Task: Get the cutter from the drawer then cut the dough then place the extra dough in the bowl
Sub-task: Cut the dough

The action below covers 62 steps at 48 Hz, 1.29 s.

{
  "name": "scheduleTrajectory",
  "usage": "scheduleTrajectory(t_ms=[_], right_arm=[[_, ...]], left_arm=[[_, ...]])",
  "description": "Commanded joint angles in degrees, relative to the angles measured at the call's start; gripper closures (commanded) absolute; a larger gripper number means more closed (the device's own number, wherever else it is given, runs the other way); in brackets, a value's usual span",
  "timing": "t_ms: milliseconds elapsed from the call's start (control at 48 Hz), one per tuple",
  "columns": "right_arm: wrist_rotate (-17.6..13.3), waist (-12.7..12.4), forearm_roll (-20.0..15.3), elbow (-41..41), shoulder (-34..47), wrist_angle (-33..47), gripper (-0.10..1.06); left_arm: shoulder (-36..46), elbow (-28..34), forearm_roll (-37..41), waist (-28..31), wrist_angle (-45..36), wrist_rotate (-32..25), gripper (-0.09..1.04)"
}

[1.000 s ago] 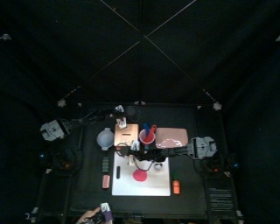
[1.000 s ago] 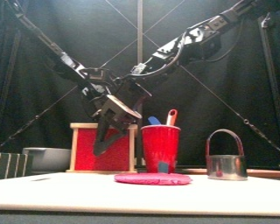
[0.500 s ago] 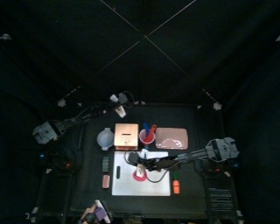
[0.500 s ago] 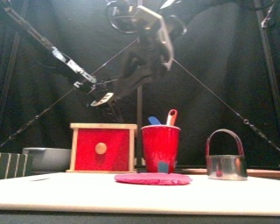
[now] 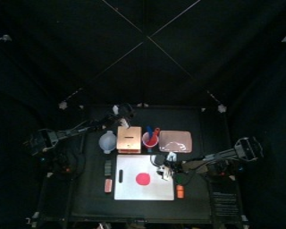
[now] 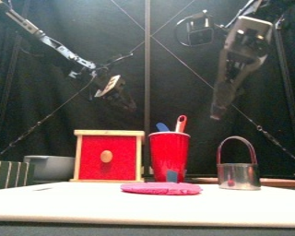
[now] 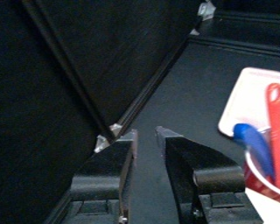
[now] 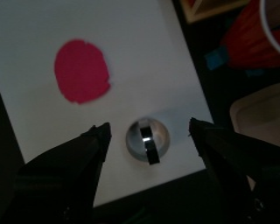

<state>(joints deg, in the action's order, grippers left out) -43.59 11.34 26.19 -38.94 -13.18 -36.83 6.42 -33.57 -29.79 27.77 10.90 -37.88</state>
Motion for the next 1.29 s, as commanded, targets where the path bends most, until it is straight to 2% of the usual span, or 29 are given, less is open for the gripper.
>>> scheduleTrajectory(t_ms=[21,188,271,333,500,667,854,1083,1292], right_arm=[[6.9,0.2,-2.8,-0.7,-1.2,-0.5,-0.03],[18.2,-1.4,-9.4,-0.7,0.9,-2.3,-0.03],[22.1,-3.0,-11.8,-0.6,2.3,-2.2,-0.03],[23.4,-4.0,-12.4,-0.6,3.4,-1.9,-0.03],[24.1,-5.9,-12.3,-0.4,5.8,-0.6,-0.03],[24.2,-5.7,-12.6,0.2,6.9,0.7,0.02],[23.6,-5.6,-12.9,1.1,7.7,1.1,0.2],[23.5,-4.9,-13.2,2.6,9.2,0.0,0.41],[23.3,-3.1,-14.3,10.4,9.8,-3.0,0.44]], left_arm=[[2.9,-0.6,-1.1,-4.7,4.7,0.0,0.27],[5.9,-3.3,-2.5,-12.9,10.9,0.0,0.27],[7.6,-5.4,-3.5,-17.8,15.8,0.0,0.27],[8.9,-7.4,-4.3,-20.6,19.6,0.1,0.27],[10.9,-14.9,-9.4,-27.3,30.8,0.1,0.27],[10.8,-20.3,-13.2,-33.8,36.6,0.1,0.27],[10.9,-24.0,-15.4,-38.1,37.5,0.4,0.28],[11.1,-25.9,-21.6,-40.8,37.6,4.4,0.28],[11.1,-26.9,-20.9,-44.4,37.2,6.7,0.28]])
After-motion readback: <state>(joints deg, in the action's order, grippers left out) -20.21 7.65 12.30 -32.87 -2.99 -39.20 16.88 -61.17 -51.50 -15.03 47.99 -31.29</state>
